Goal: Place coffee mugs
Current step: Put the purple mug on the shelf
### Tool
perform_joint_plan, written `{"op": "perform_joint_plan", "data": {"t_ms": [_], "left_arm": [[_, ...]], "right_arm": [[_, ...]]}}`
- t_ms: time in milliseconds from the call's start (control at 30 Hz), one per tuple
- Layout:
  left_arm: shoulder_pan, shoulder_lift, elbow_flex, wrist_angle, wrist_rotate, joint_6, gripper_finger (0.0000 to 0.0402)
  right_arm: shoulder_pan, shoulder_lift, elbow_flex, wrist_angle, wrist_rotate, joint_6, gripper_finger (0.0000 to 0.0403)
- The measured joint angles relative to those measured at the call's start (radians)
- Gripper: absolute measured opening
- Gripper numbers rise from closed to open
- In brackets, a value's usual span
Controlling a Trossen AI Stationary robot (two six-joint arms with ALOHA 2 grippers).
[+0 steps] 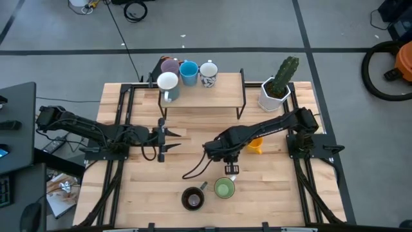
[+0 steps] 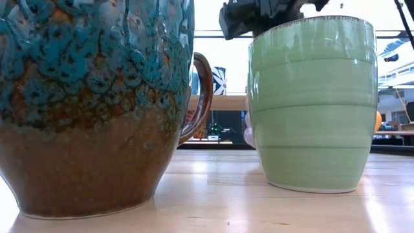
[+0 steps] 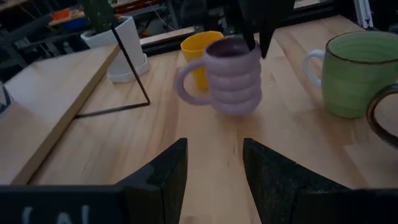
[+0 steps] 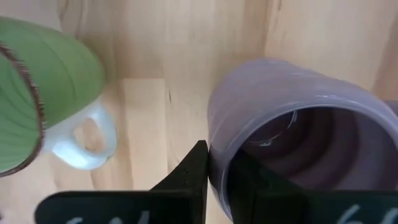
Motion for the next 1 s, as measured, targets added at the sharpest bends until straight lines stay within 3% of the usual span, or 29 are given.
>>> {"op": "perform_joint_plan", "data": {"t_ms": [233, 600, 1000], "left_arm": [[0.000, 0.000, 0.000, -0.017, 0.000, -0.060, 0.0160], [0.000, 0.000, 0.000, -0.024, 0.000, -0.137, 0.0160], [0.000, 0.000, 0.000, -0.028, 0.000, -0.169, 0.0160]], "right_arm": [[-0.017, -0.001, 0.163, -0.163, 0.080, -0.063, 0.0045], [-0.123, -0.001, 0.396, -0.328, 0.106, -0.211, 0.0046], [-0.331, -0.009, 0.471, -0.317, 0.162, -0.481, 0.0047]]}}
